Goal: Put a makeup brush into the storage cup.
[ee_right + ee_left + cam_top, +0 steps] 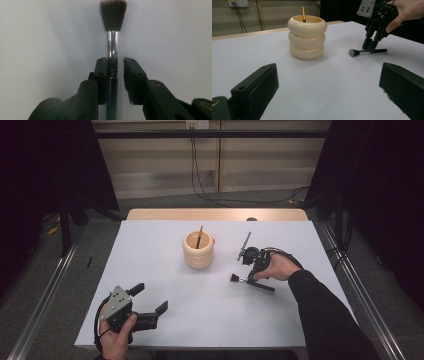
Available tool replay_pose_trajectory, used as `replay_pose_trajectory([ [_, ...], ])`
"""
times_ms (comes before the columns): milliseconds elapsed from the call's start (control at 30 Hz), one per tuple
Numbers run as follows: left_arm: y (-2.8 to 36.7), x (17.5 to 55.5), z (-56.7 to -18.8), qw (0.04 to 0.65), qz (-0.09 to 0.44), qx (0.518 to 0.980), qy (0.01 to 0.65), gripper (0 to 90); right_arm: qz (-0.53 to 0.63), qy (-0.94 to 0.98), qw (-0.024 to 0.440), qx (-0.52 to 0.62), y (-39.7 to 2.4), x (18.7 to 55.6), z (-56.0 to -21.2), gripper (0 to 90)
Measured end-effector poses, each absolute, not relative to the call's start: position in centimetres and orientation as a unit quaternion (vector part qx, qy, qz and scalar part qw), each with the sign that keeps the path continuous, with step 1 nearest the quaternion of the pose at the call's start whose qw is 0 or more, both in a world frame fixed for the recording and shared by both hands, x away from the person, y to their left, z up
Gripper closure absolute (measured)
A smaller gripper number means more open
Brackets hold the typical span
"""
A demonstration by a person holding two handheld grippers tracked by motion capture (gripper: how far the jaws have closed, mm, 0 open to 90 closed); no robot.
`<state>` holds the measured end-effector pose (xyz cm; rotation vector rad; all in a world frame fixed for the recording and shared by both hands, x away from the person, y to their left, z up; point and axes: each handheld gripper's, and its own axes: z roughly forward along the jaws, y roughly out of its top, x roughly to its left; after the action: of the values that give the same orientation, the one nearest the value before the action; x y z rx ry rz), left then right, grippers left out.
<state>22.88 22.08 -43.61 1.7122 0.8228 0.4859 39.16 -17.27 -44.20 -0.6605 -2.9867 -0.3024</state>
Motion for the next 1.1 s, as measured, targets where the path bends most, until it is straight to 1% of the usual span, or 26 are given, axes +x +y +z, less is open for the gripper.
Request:
replay_pose_trajectory([
  [100, 22.06, 22.91, -43.61, 0.557, 0.206, 0.725, 0.349, 2.3, -0.098, -0.968, 0.037, -0.229, -16.95, 38.93, -44.23, 73.8],
  [133, 22.06, 22.9, -43.61, 0.557, 0.206, 0.725, 0.349, 2.3, -0.095, -0.973, 0.034, -0.209, -17.09, 39.13, -44.3, 73.8],
  [200, 22.05, 22.88, -43.61, 0.554, 0.208, 0.726, 0.35, 2.3, -0.088, -0.972, 0.035, -0.214, -16.89, 39.0, -44.44, 73.8],
  [533, 22.02, 22.9, -43.59, 0.553, 0.208, 0.728, 0.348, 2.3, -0.078, -0.976, 0.017, -0.204, -16.28, 38.63, -44.92, 72.9],
  [667, 21.97, 22.88, -43.58, 0.553, 0.209, 0.728, 0.348, 2.3, -0.07, -0.974, 0.019, -0.213, -16.33, 38.63, -44.85, 77.1],
  [833, 22.01, 22.91, -43.62, 0.554, 0.208, 0.727, 0.349, 2.3, -0.075, -0.977, 0.014, -0.197, -16.4, 38.75, -44.91, 77.9],
  [1100, 21.95, 22.91, -43.61, 0.552, 0.208, 0.729, 0.347, 2.3, -0.075, -0.976, 0.014, -0.203, -16.4, 38.72, -44.89, 78.3],
])
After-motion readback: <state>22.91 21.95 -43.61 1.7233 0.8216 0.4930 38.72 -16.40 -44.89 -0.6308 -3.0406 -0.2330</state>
